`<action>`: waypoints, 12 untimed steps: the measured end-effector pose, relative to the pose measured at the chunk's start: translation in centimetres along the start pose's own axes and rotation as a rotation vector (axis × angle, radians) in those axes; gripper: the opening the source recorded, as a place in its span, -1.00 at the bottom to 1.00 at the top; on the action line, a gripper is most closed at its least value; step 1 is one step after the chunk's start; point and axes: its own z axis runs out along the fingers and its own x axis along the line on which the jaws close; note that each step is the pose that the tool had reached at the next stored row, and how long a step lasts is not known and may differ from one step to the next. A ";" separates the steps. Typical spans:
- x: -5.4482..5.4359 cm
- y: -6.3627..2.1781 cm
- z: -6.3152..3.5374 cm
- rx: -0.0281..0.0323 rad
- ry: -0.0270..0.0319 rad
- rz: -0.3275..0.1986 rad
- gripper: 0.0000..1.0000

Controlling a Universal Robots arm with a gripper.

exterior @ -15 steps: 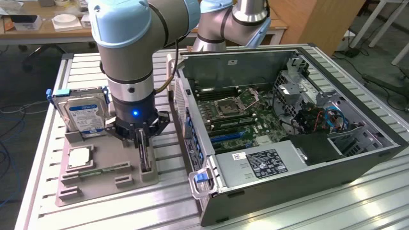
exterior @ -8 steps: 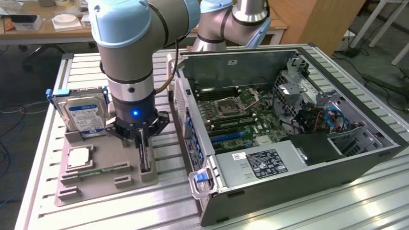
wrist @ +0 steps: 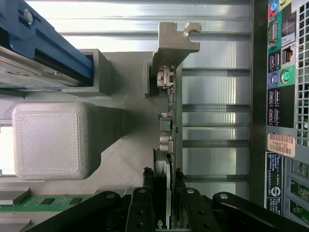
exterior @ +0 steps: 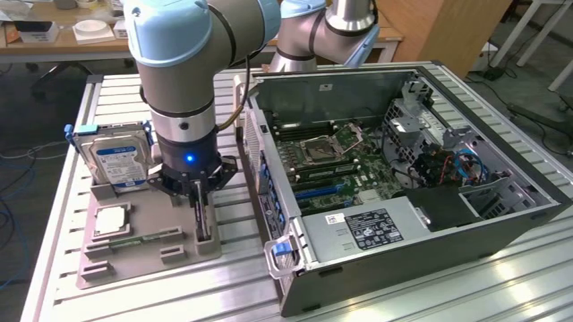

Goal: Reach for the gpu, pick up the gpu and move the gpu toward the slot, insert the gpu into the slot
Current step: 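Pick up the gpu and move the gpu toward the slot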

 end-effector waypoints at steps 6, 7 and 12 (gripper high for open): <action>0.0 0.00 0.00 0.0000 0.0000 0.000 -0.47; 0.0 0.01 -0.03 -0.0005 -0.0004 0.000 -0.47; 0.0 0.02 -0.49 -0.0003 -0.0001 0.000 -0.47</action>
